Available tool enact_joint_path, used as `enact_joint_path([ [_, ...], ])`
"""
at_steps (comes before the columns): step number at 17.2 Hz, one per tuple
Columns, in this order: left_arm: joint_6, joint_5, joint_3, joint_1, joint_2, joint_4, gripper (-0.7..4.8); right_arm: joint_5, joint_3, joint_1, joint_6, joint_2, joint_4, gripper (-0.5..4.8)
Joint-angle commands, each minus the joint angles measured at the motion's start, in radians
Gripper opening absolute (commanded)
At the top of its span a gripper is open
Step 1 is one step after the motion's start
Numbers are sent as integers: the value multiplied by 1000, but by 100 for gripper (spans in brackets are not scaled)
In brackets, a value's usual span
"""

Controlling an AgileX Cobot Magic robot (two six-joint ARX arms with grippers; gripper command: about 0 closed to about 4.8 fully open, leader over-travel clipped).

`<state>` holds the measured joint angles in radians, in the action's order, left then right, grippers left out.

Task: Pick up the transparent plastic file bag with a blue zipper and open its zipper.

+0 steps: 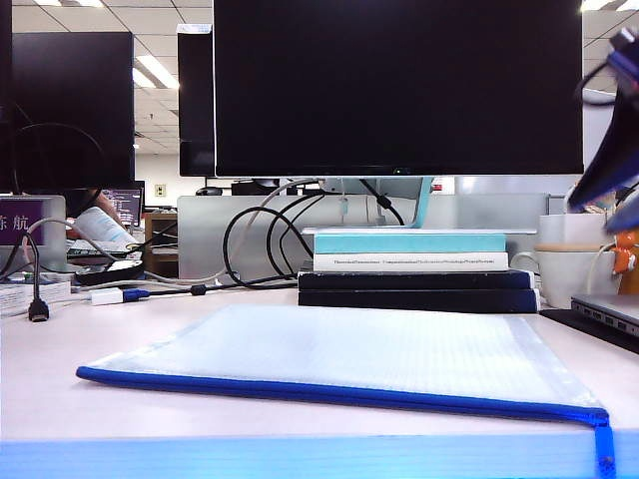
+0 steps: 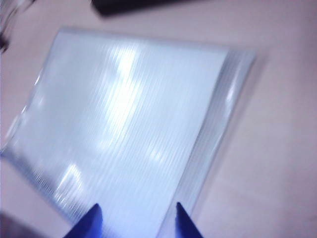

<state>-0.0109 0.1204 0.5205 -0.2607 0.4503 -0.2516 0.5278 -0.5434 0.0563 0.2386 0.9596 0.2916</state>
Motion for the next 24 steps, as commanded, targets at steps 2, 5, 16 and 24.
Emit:
enact_joint_path([
  [2,-44,-114,99,-194,127,9,286,105,-3,-11,2,50,41,271],
  [5,117,-192,129,-303,305,37,479,104,-2,-11,-6,84,78,276],
  [16,154,328,123,-71,413,104,479,154,-2,-5,7,221,164,319],
  [24,115,317,82,-72,480,141,479,210,-1,43,24,362,123,315],
])
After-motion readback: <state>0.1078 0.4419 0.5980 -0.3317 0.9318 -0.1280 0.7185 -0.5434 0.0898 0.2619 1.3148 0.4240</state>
